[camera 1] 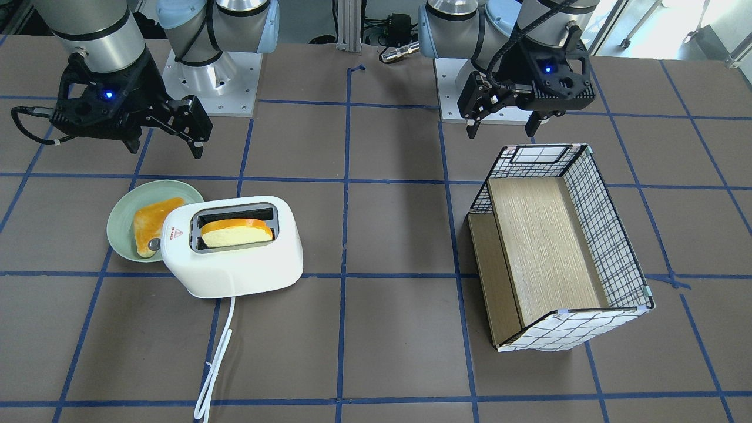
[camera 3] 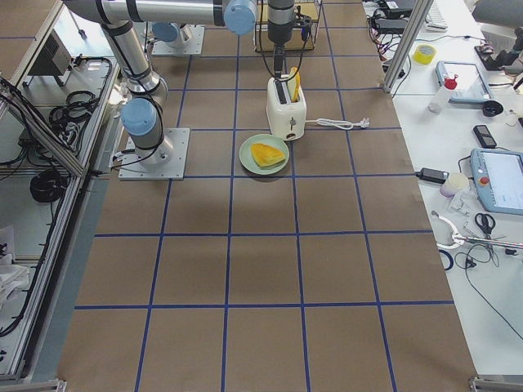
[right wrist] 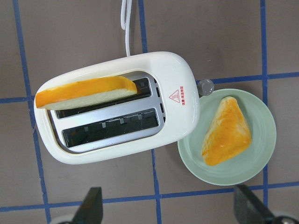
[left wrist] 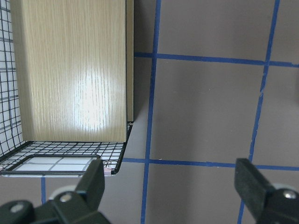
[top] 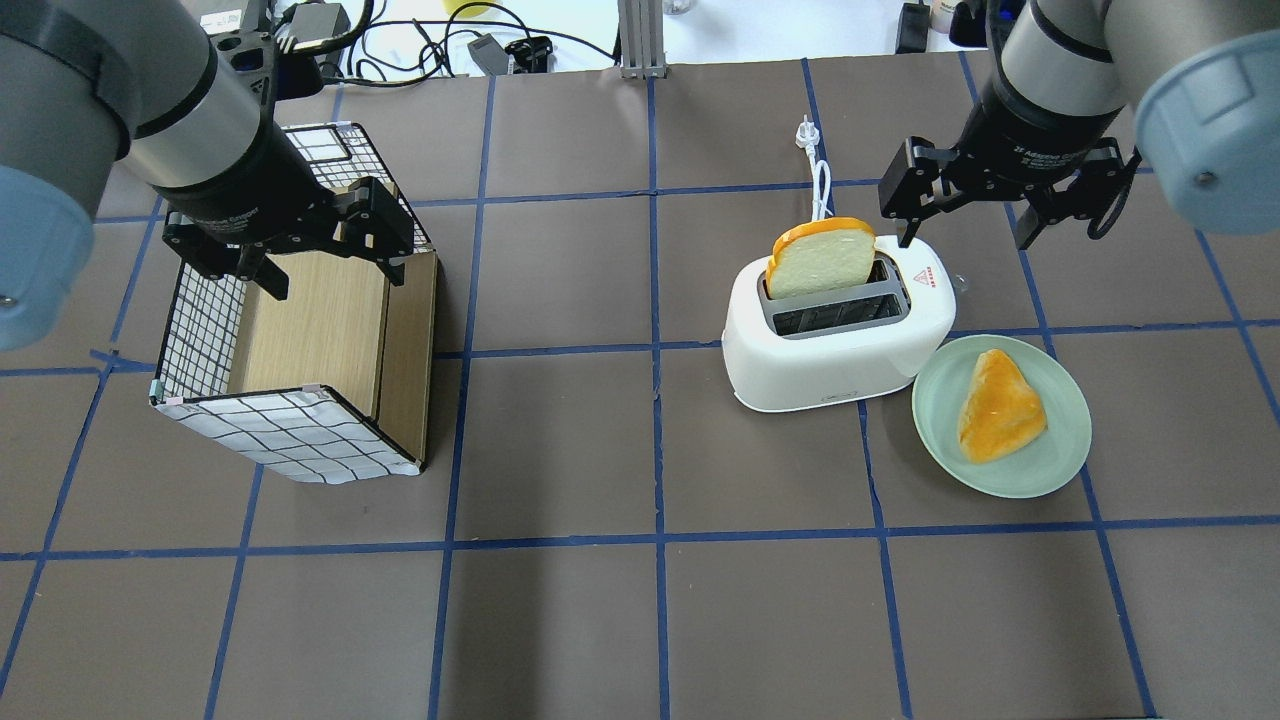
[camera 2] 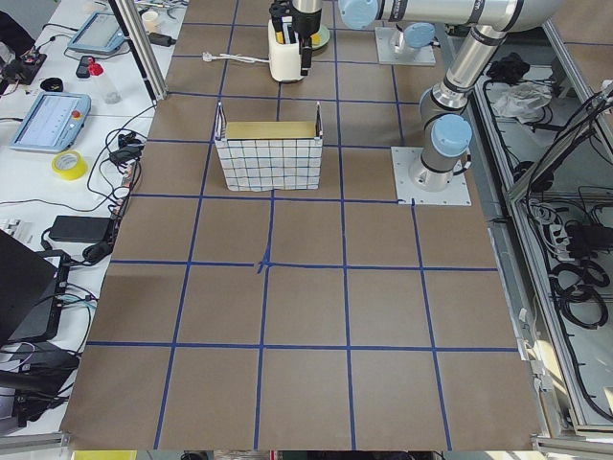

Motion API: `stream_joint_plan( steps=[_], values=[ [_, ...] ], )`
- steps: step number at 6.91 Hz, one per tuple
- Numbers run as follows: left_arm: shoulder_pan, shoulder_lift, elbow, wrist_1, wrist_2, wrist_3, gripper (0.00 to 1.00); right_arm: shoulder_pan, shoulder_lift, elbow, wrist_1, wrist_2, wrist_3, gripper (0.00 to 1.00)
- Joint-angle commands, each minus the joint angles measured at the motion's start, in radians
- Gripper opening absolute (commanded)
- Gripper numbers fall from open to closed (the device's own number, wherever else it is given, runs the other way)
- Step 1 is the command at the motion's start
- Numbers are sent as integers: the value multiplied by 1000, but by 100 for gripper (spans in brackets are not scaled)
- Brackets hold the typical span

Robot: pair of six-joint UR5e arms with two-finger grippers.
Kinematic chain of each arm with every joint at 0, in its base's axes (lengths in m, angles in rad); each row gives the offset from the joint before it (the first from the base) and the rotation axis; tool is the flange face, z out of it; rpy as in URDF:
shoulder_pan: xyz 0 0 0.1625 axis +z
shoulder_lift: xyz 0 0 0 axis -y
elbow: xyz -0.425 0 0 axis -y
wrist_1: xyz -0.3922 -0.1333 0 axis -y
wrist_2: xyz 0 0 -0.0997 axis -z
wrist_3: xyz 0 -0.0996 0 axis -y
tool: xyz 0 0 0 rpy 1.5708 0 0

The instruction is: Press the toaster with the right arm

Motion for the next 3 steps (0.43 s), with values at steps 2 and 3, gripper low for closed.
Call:
stream_joint_plan(
  steps=[2, 3],
  values=[
    [0, 0, 1, 0, 0, 0, 100, 0, 0, 0, -3, -7, 0, 100],
    [0, 0, 1, 0, 2, 0, 100, 0, -1, 0, -6, -1, 0, 100]
  ],
)
